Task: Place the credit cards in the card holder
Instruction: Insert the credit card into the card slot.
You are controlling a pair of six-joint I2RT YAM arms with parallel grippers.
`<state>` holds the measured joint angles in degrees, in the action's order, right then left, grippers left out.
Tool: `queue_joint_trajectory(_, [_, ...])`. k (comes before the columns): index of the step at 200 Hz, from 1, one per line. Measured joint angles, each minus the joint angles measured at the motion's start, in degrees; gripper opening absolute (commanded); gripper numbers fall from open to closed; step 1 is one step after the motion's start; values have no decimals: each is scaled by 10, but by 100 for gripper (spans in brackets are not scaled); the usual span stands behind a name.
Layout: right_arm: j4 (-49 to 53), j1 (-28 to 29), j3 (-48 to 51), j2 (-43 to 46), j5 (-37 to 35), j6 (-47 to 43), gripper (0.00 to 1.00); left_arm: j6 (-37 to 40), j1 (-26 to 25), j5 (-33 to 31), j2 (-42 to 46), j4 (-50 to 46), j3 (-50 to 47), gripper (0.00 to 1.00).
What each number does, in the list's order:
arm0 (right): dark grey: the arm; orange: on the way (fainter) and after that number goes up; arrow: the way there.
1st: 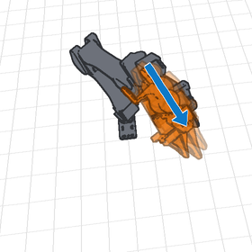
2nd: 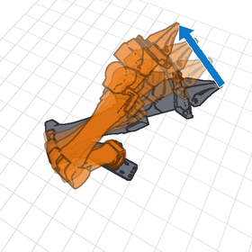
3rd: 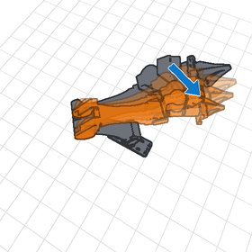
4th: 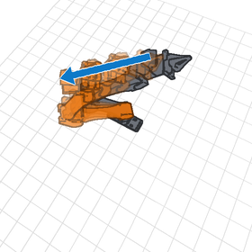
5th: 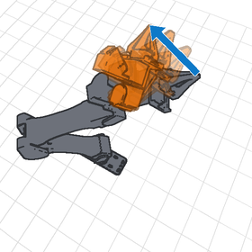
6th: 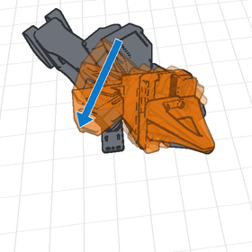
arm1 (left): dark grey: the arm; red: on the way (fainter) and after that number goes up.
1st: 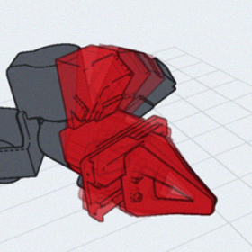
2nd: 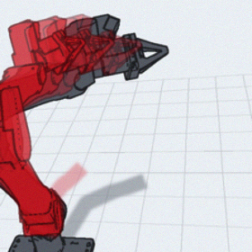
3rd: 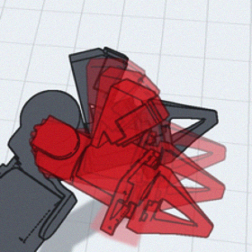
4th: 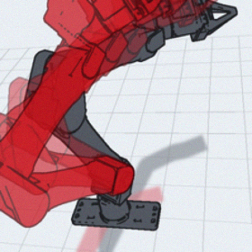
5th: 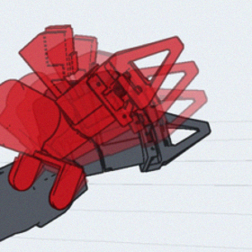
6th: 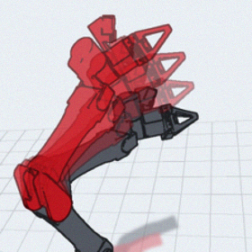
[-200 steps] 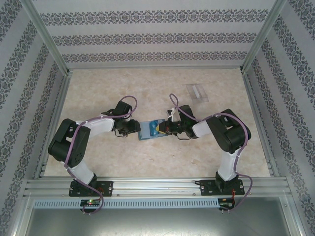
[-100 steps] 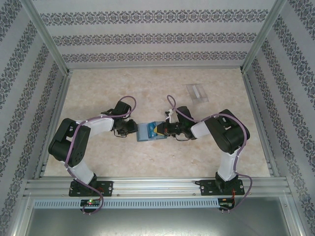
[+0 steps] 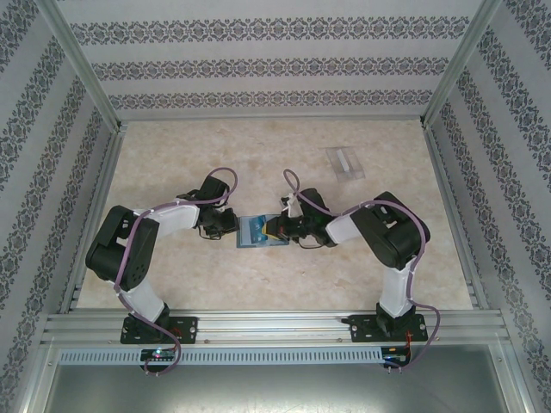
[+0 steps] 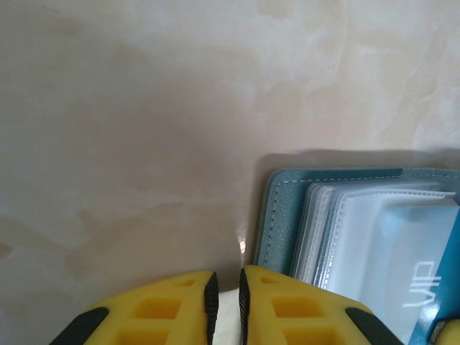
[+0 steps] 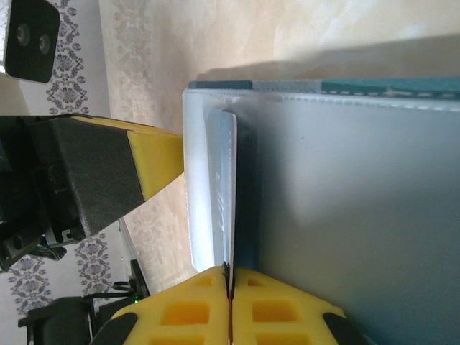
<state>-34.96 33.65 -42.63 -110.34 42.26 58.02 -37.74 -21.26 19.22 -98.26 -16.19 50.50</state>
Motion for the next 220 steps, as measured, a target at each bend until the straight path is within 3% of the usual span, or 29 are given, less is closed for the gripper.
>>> queue_joint_trajectory(41, [25, 4, 1, 26, -30, -4, 36, 0, 0, 0, -1, -2, 1, 21])
queue_joint_trajectory(89, [121, 4, 1, 72, -87, -67, 35, 0, 0, 2, -2, -2, 2, 22])
queue_joint_trajectory(138, [161, 21, -8, 72, -117, -99, 13, -2, 0, 4, -2, -1, 2, 21])
queue_joint_trajectory(220, [197, 46, -54, 55, -125, -111, 3, -8, 0, 5, -2, 5, -1, 21])
